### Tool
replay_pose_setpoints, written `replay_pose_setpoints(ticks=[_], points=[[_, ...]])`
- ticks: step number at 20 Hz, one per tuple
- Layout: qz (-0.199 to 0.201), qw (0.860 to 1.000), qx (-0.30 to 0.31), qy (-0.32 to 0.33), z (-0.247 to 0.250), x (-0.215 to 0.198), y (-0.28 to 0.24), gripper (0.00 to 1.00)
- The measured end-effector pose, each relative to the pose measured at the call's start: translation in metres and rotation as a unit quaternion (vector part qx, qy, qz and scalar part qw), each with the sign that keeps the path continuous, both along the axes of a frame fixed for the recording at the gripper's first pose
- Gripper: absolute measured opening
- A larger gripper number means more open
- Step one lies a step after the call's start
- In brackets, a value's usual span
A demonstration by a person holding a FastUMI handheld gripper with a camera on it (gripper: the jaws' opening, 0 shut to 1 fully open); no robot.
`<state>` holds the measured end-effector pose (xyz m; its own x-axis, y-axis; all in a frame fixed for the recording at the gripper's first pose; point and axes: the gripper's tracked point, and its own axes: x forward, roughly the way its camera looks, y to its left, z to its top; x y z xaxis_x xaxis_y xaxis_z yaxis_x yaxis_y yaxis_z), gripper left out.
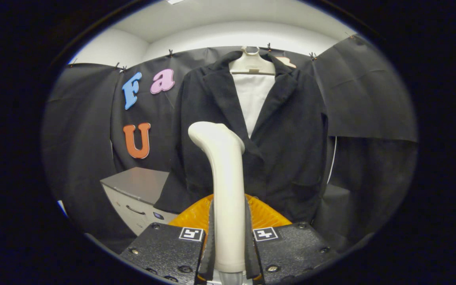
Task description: Iron the clothes twice with a garment steamer, once on the left side and once on the right side.
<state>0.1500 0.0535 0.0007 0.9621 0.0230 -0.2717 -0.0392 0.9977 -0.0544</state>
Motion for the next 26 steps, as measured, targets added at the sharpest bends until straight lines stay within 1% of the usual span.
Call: replay_pose_setpoints(ticks=[7,12,15,19,26], points=[[-0.025,0.997,-0.005,0.068,-0.070,-0.018,-0.022,0.33],[-0.028,0.994,-0.005,0.102,-0.110,-0.035,-0.025,0.33],[-0.029,0.989,-0.006,0.143,-0.147,-0.050,-0.027,0.33],[-0.041,0.983,-0.010,0.177,-0.180,-0.061,-0.034,0.33],[-0.045,0.969,-0.028,0.242,-0.242,-0.085,-0.043,0.33]])
